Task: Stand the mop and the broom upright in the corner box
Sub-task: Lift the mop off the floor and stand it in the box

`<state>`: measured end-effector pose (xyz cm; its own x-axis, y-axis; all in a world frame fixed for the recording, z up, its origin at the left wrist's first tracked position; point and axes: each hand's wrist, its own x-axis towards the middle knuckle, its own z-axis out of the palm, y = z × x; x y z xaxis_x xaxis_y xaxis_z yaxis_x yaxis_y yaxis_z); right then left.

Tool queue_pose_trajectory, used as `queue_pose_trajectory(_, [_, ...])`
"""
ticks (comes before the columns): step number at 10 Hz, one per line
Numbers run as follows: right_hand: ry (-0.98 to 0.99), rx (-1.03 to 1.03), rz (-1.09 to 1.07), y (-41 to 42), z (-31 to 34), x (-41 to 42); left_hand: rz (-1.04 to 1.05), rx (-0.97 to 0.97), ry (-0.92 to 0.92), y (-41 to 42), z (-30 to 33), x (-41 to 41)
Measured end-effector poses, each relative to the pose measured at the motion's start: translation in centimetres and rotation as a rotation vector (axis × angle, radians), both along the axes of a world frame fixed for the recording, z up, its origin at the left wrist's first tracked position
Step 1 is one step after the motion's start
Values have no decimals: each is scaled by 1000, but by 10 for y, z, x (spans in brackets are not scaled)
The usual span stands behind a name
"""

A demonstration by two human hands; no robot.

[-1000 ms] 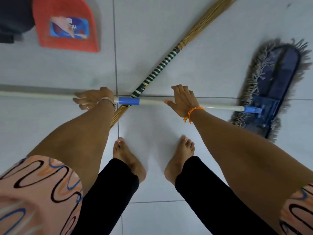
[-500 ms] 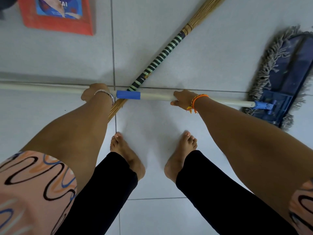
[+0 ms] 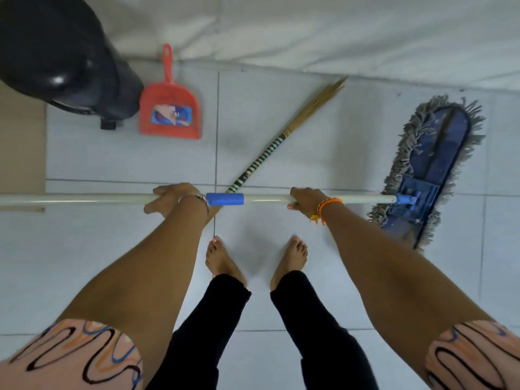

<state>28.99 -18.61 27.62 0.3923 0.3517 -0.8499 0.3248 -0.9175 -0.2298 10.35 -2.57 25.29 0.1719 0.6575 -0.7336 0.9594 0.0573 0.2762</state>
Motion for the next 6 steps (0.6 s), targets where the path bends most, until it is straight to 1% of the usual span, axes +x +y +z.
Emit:
queue_pose_trajectory(1, [-45, 53, -60, 7, 107, 1, -258, 172, -32, 31, 121, 5])
queue_pose_trajectory(2, [-90, 111, -98, 11, 173, -3, -239, 204, -28, 37, 168, -17])
queue_pose_trajectory(3, [-219, 189, -176, 19, 249, -9, 135, 243, -362, 23, 249, 17])
queue_pose_trajectory(4, [-286, 255, -228, 24, 299, -14, 392, 271, -667, 55, 374, 106])
queue_pose_trajectory(5, [-332, 362, -272, 33, 362, -19, 536, 295, -1278, 82, 522, 172])
queue_pose_trajectory(6, [-356, 417, -341, 45, 384, -22, 357, 277, -1399, 83, 555, 184])
